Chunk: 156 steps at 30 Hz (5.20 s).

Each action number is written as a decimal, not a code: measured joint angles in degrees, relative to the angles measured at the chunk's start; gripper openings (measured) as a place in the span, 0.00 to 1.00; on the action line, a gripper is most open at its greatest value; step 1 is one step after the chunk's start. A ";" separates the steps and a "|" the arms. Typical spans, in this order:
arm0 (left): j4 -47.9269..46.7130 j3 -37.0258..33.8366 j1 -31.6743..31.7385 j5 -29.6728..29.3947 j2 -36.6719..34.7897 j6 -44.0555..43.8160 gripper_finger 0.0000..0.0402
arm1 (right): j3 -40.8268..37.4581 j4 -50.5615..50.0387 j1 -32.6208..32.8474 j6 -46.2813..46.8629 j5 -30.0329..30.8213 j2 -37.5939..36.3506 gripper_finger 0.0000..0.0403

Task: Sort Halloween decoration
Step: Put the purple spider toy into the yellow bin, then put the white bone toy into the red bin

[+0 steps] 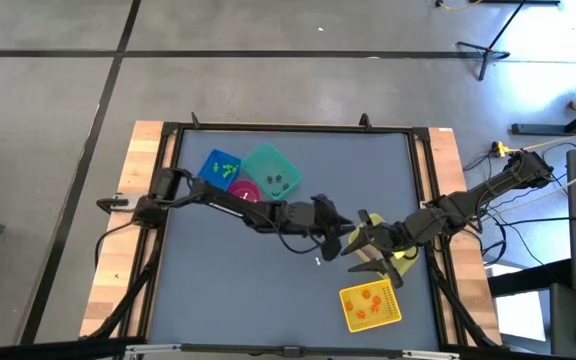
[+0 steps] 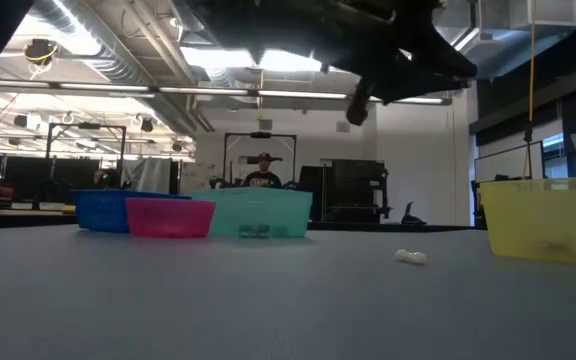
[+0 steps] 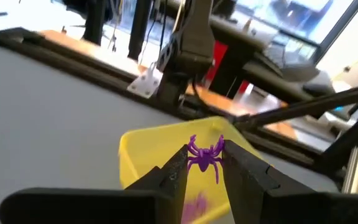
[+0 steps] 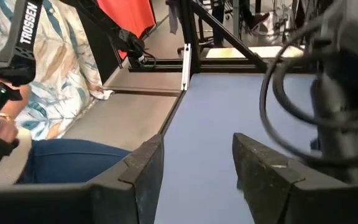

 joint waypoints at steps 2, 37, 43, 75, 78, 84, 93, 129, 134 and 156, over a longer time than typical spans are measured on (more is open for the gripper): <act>4.39 0.00 0.03 0.11 1.74 0.36 0.20 | 0.72 -0.20 0.00 -1.91 -0.04 0.00 0.47; 13.39 12.02 0.25 0.24 18.13 6.38 0.25 | 5.35 -6.03 0.00 -9.50 0.13 -0.07 0.47; 13.39 12.02 0.27 0.24 18.13 7.73 0.38 | 5.35 -6.28 0.00 -9.53 0.11 -0.07 0.47; 12.53 12.09 2.06 10.73 12.96 22.75 0.48 | 5.45 -10.00 0.00 -11.84 10.36 -13.50 0.47; 7.04 12.09 2.04 10.89 10.28 25.91 0.48 | 5.49 -14.18 -0.02 -14.05 16.03 -16.82 0.47; -8.62 12.09 2.00 12.70 5.17 29.66 0.48 | 3.32 -19.80 -0.12 -13.69 26.47 -20.13 0.47; -25.75 12.09 1.95 22.97 0.91 34.80 0.48 | -11.62 -12.03 -0.14 -8.52 27.82 -24.64 0.47; -30.58 12.07 2.26 23.00 0.86 36.33 0.48 | -42.81 -0.33 -29.62 -4.80 -1.64 -56.62 0.47; -30.59 12.07 2.08 23.00 0.86 36.35 0.48 | -45.68 -0.14 -29.62 -4.70 -1.64 -61.12 0.47; -55.31 25.16 -0.16 24.35 0.92 42.27 0.48 | -50.40 7.22 -29.62 -6.24 -3.18 -60.96 0.47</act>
